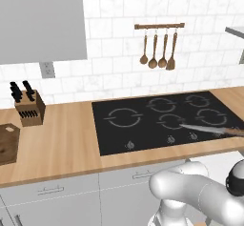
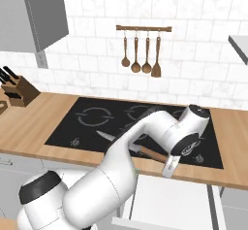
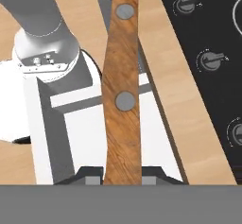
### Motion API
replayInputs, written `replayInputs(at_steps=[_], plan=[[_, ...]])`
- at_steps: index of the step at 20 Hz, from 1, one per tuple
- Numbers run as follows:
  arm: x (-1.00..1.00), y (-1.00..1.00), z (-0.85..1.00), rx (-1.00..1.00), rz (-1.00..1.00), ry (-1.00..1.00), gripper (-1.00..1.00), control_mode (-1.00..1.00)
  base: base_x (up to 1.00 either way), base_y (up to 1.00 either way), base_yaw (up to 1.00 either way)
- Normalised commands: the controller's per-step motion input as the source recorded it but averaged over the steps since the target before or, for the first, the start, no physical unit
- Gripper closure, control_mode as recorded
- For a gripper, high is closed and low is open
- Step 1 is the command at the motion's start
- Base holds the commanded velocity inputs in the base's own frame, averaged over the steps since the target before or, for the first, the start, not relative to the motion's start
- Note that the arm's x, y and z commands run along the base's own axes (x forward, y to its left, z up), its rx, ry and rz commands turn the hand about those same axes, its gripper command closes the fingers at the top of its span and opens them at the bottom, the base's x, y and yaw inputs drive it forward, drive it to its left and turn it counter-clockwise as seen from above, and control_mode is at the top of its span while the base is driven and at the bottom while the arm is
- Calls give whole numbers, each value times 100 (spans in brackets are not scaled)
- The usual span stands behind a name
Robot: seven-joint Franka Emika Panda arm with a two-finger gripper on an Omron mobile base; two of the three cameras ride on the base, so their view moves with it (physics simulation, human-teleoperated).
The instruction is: Pick up the knife from the drawer and place it on the cutting board. Then place the meat from the plate to the cutting board.
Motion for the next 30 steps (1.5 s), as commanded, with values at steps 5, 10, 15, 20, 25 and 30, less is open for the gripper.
replayInputs(at_steps=[5,10,15,20,25,30], plan=[[51,100,-35,-1,3,-6,100,-100,0,0,0],[56,81,-21,-3,-4,-9,100,-100,0,0,0],[3,79,0,0,-2,-1,100,-100,0,0,0],[0,71,0,0,2,1,100,-100,0,0,0],[-2,29,-1,0,3,0,100,100,-19,56,5],[0,0,0,0,0,0,100,100,-47,100,13]])
